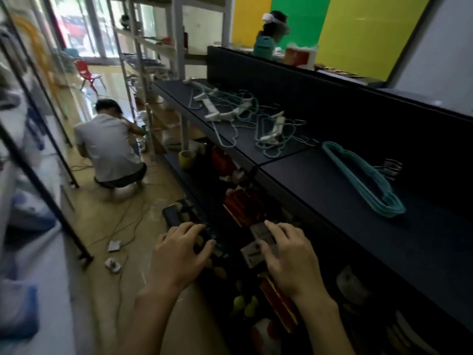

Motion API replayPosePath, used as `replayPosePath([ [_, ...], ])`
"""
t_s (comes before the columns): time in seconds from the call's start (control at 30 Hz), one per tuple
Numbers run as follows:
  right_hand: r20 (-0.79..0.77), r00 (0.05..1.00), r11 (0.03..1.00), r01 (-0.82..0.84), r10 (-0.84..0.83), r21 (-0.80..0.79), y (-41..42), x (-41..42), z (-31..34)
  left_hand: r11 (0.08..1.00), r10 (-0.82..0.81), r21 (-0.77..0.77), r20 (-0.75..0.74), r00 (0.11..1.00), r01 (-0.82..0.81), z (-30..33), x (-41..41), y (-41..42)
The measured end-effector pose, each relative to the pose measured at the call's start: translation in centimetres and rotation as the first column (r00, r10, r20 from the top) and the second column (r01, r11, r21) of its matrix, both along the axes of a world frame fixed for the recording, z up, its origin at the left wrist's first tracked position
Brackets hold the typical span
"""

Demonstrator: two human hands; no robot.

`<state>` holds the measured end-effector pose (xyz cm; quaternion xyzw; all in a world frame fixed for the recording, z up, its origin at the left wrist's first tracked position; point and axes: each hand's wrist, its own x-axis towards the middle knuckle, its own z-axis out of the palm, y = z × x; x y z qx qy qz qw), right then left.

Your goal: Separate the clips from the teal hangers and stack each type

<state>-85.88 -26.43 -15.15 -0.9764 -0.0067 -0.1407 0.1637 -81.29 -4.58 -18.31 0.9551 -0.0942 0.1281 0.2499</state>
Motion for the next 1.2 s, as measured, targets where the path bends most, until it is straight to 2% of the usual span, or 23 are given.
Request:
replayPosePath([
  [0.13,-0.022,0.999,1.000,-0.024,0.024,0.003,2.9,4.4,-0.6,0.996,0.084,0.003,-0.026,0.996,-0.084,-1.1,2.3,4.1],
  [0.3,-0.086,0.986,0.990,-0.140,0.140,0.006,7.2,10.8,-2.3,0.989,0.148,0.006,-0.063,0.987,-0.148,-2.7,6.2,7.1],
  [0.6,-0.124,0.958,0.966,-0.257,0.260,0.040,11.7,25.9,-2.9,0.972,0.230,0.061,-0.019,0.973,-0.229,-0.6,20.0,11.3],
  [1.0,-0.124,0.938,0.946,-0.325,0.325,0.020,18.7,41.7,-1.8,0.963,0.258,0.075,0.015,0.966,-0.259,0.0,35.0,17.3],
  [1.2,-0.114,0.962,0.969,-0.249,0.248,0.005,22.6,47.4,-2.0,0.988,0.130,0.095,-0.055,0.990,-0.125,-0.3,42.8,21.6],
])
